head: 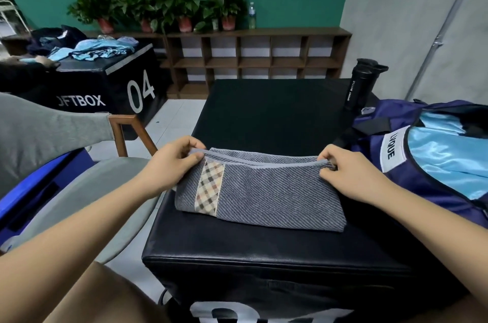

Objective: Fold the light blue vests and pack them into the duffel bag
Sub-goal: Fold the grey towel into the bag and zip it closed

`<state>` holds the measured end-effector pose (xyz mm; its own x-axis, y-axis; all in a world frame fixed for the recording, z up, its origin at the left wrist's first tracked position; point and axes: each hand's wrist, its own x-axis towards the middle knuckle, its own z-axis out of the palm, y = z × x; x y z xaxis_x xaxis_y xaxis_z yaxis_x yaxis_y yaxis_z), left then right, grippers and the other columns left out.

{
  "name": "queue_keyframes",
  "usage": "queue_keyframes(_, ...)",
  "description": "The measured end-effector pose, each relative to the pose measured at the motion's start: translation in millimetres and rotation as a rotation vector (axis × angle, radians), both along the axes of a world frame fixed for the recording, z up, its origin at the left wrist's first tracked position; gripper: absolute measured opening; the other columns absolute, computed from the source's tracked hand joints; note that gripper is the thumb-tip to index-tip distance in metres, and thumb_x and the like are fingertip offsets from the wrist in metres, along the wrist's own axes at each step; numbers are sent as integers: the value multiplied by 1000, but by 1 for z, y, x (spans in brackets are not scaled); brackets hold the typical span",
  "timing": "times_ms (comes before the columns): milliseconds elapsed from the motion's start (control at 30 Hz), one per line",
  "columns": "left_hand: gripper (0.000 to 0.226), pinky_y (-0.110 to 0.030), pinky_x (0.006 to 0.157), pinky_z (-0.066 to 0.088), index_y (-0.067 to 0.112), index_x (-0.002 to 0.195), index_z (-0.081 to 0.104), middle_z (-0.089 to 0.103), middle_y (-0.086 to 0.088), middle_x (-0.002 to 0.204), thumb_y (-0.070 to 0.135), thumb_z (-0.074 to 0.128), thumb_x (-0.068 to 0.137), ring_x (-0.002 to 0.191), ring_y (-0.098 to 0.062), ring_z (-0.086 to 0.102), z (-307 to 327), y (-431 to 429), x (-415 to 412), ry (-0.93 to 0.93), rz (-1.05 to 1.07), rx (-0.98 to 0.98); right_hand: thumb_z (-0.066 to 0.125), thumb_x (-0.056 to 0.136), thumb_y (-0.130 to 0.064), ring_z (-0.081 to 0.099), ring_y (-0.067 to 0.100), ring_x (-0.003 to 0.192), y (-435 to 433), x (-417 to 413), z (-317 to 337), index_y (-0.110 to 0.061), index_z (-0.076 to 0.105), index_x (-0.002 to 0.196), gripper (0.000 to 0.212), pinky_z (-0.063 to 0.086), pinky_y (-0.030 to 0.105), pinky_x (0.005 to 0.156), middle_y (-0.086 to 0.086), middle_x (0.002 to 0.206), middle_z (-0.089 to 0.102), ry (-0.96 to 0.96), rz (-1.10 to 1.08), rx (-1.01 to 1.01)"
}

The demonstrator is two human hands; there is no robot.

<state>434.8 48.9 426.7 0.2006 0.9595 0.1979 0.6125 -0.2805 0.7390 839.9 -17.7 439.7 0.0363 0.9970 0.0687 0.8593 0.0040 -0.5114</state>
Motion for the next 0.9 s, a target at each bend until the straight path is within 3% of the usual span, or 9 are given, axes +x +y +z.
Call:
queue_keyframes(100, 5, -19, 73, 51, 28, 105, 69, 77, 9, 97, 28, 64, 107, 87, 1, 70, -4, 26, 18, -26, 16, -4, 63, 89, -24, 66, 17, 75, 13, 3, -2, -31, 58, 90, 8, 58, 45, 76, -6, 78, 71, -35, -54, 12)
queue_keyframes(233, 6, -32, 84, 55, 27, 104, 69, 76, 9, 99, 29, 64, 106, 94, -9, 71, -10, 63, 34, 42, 27, 0, 59, 92, -27, 64, 24, 80, 27, 6, -5, -28, 53, 96, 7, 57, 45, 77, -3, 83, 67, -135, -116, 27)
queue_keyframes(400, 9, -31, 75, 46, 23, 97, 68, 72, 8, 95, 24, 65, 105, 93, -14, 67, -26, 93, 47, 147, 78, 6, 54, 98, -27, 63, 38, 89, 41, 3, -15, -24, 48, 109, 13, 56, 46, 75, 7, 93, 66, -271, -168, 57)
queue_keyframes(600, 11, -32, 73, 43, 22, 94, 63, 70, 4, 90, 22, 63, 105, 88, -20, 64, -51, 101, 47, 299, 122, 77, 52, 104, -21, 66, 38, 90, 54, 0, -35, -15, 48, 124, 22, 44, 40, 62, 9, 103, 70, -451, -147, 162)
queue_keyframes(767, 7, -42, 76, 52, 19, 102, 62, 59, -2, 101, 24, 66, 102, 90, -28, 63, -62, 97, 47, 428, 150, 214, 69, 91, -16, 58, 36, 101, 53, -4, -43, -12, 57, 131, 43, 50, 49, 81, 11, 116, 60, -655, -153, 243)
queue_keyframes(900, 23, -49, 82, 51, 19, 119, 60, 53, -6, 119, 30, 64, 99, 103, -33, 57, -48, 78, 66, 594, 159, 425, 54, 104, -31, 53, 31, 129, 39, -36, -40, -14, 55, 144, 44, 45, 49, 103, 6, 143, 57, -486, -39, 305)
